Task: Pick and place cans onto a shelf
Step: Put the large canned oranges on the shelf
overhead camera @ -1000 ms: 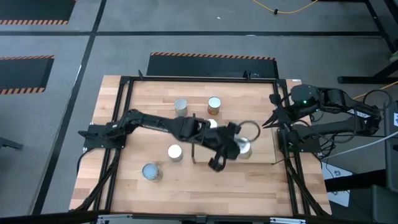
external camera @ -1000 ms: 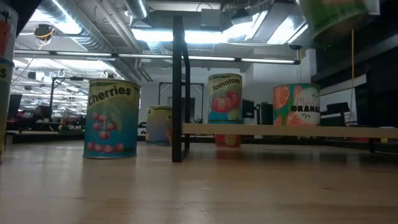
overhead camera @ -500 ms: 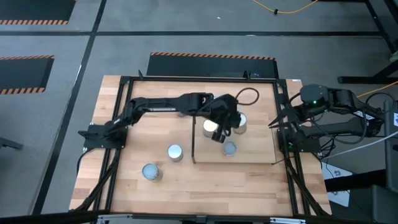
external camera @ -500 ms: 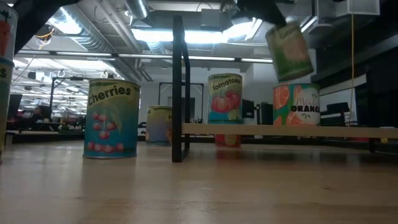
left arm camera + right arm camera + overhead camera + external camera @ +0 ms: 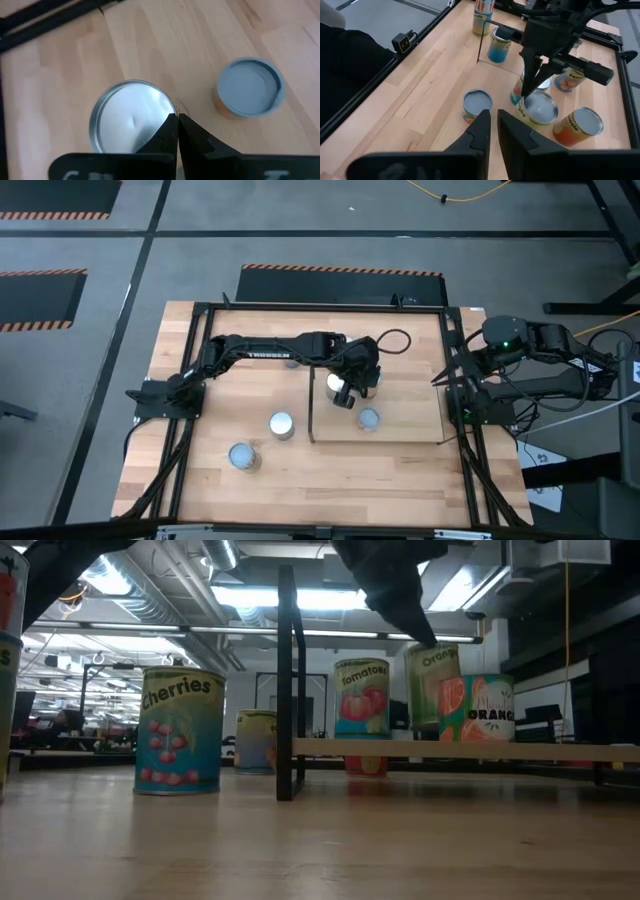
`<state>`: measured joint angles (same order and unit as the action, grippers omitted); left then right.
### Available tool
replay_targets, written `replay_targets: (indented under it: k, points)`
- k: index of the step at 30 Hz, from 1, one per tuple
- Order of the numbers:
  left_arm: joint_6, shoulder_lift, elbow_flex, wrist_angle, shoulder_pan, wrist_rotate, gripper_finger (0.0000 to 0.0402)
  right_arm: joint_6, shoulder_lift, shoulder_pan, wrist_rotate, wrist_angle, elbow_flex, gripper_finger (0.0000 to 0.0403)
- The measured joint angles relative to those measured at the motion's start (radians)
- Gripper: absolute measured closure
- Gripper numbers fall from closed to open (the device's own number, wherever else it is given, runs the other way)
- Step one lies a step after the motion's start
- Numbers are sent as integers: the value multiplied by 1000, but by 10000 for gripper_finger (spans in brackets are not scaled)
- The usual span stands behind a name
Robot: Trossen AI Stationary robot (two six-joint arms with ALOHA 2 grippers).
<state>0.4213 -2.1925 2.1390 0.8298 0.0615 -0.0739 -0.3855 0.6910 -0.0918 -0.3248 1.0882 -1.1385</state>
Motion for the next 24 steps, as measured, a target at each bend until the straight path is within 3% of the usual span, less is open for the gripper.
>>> replay_targets:
  k: [14,24]
  points:
    - [8,0,-72,-41,-25,4,401,0,0,0,0,1,0,364]
    - [8,0,-72,-40,-25,5,374,0,0,0,0,1,0,363]
